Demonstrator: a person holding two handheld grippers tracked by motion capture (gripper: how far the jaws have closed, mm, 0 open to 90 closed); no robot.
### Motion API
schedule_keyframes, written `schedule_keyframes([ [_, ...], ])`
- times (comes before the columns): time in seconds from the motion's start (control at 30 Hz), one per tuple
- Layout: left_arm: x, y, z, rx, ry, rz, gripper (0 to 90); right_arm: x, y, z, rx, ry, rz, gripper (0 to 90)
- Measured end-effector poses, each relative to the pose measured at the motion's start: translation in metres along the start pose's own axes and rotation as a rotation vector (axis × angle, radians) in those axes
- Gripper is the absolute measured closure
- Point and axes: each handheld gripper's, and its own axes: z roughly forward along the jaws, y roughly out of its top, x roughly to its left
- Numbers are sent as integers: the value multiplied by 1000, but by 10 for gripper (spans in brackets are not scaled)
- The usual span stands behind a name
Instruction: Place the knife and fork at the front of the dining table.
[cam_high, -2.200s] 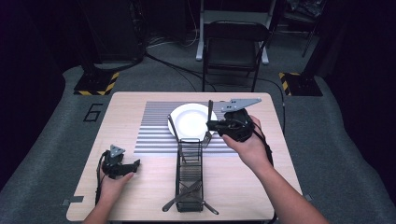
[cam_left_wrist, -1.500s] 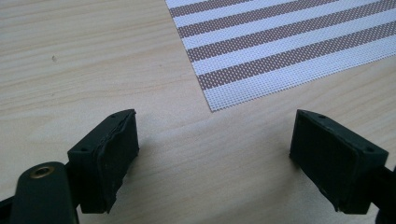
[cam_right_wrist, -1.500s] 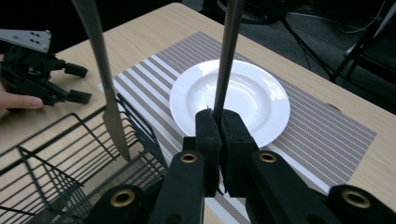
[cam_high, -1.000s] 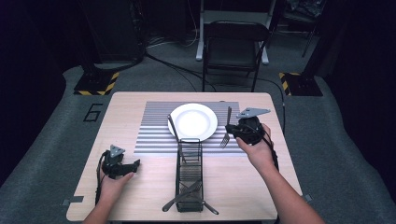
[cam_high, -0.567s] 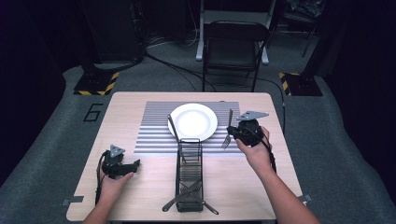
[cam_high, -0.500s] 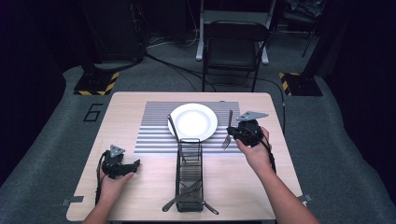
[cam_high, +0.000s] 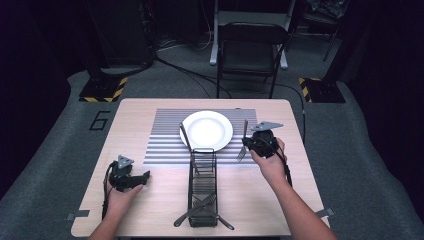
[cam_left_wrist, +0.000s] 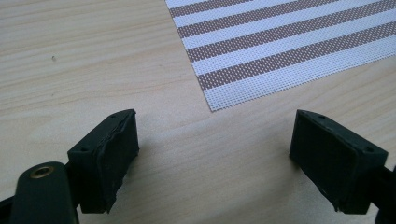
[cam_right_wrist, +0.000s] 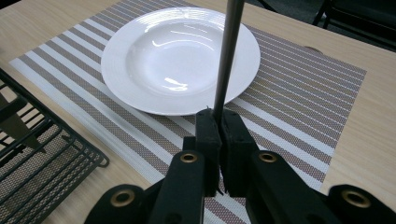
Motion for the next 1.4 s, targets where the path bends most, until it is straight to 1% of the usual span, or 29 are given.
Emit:
schedule_keyframes([
  [0.07,0,0,0,2,-1,0,151,-1,-1,2,1,-3,-6,872],
  [0.13,0,0,-1,11,-6,3,151,-2,-2,5,5,-2,-2,872],
  [0.17,0,0,0,3,-3,1,151,-1,-2,6,9,-2,9,872],
  [0.23,0,0,-1,11,-6,3,151,-2,-4,9,14,-3,6,872],
  [0.27,0,0,0,0,0,0,151,-3,-4,11,17,-4,9,872],
  [0.3,0,0,-1,11,-7,2,151,-2,-5,12,21,-4,14,872],
  [0.33,0,0,-1,11,-7,2,151,-3,-5,14,23,-6,7,872],
  [0.5,0,0,-1,10,-7,2,150,-6,-7,20,29,-8,10,872],
  [0.53,0,0,-1,11,-7,2,151,-6,-7,21,32,-8,19,872],
  [0.67,0,0,-1,11,-7,2,151,-9,-8,26,41,-7,22,871],
  [0.83,0,0,0,2,-6,2,151,-11,-7,31,33,-17,48,868],
  [0.87,0,0,0,2,-6,2,151,-12,-7,32,31,-21,44,868],
  [0.97,0,0,0,2,-6,2,151,-12,-7,34,28,-32,76,866],
  [1.0,0,0,0,2,-6,2,151,-14,-7,35,24,-35,72,866],
  [1.03,0,0,0,2,-6,2,151,-13,-7,36,25,-40,89,866],
  [1.07,0,0,0,2,-6,2,151,-14,-7,37,21,-40,89,866],
  [1.4,0,0,0,1,-7,3,151,-16,-7,45,7,-68,172,865],
])
